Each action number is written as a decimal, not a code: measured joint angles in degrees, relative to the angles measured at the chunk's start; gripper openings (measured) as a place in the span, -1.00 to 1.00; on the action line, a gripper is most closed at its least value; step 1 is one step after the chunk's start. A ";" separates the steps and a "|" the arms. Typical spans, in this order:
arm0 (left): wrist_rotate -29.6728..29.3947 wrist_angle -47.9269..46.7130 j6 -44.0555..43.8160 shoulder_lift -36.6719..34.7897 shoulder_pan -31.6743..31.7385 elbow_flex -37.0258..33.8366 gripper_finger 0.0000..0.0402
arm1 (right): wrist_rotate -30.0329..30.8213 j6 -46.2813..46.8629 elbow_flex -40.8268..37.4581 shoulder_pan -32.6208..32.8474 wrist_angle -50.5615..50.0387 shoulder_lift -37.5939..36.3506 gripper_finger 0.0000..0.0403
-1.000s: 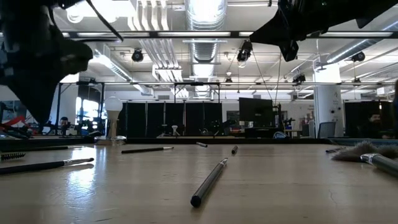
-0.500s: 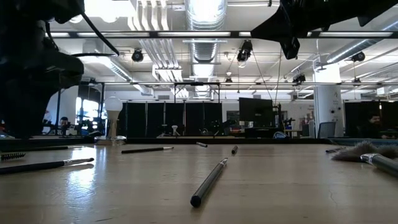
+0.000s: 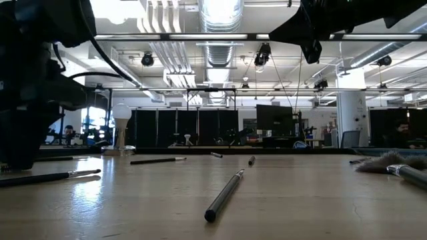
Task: Put items in baskets/containers
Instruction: Put the lash brush into the brush holder, then put the highlighter brush into the brush holder
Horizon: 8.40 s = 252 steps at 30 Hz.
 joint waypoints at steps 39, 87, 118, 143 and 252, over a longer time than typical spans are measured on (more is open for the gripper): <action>-8.35 61.64 51.30 -17.21 31.60 -0.38 -1.00 | -0.98 5.52 4.69 0.02 -0.51 -0.37 -0.96; 15.31 78.30 51.66 7.46 38.32 21.01 -0.88 | 21.22 33.27 33.03 5.97 -40.31 10.05 -0.93; 16.86 73.27 54.12 7.53 40.22 20.92 -0.72 | 28.88 103.28 42.65 58.34 -102.49 28.43 -0.94; 15.25 72.58 56.20 7.53 40.13 20.92 -0.72 | 26.91 100.27 41.97 65.05 -98.53 40.94 -0.90; 1.75 57.84 41.51 -13.17 29.51 -13.07 -1.00 | -19.80 32.68 11.73 8.74 -45.72 19.14 -0.96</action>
